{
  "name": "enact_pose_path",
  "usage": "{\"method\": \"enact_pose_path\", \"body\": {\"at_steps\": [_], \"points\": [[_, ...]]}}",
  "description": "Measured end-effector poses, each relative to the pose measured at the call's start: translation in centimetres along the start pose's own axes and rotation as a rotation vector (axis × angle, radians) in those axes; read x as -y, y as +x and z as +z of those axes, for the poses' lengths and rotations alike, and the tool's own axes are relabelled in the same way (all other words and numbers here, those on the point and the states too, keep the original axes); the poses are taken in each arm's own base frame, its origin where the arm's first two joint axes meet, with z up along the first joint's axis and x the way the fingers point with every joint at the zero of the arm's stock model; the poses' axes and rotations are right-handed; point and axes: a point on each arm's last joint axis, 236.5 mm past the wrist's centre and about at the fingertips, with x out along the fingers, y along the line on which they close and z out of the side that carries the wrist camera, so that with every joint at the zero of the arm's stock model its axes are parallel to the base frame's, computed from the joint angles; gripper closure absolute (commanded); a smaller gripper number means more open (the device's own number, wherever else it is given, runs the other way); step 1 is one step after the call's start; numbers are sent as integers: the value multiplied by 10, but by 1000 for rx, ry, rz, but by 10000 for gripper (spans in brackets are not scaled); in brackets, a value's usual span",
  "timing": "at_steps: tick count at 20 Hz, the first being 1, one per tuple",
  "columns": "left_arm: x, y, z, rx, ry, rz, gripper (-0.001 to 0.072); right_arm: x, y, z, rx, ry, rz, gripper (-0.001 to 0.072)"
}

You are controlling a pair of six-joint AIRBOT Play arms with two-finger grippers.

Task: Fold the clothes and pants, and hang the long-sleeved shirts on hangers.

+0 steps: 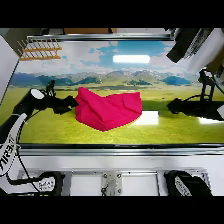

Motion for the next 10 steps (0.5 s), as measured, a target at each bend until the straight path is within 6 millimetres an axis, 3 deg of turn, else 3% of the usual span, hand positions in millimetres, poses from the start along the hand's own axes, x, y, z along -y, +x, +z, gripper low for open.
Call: {"method": "enact_pose_path", "body": {"at_steps": [3,5,6,10], "points": [[0,16,-9,14,-11,-14,186,2,21,-6,-63,33,17,110],[3,22,-9,30,-6,-18,656,6,40,-12,-117,59,19,110],[5,24,-7,35,-2,-21,699,10,50,-15,-143,71,16,110],[15,23,4,52,18,-34,700,21,100,-27,-237,142,21,112]]}}
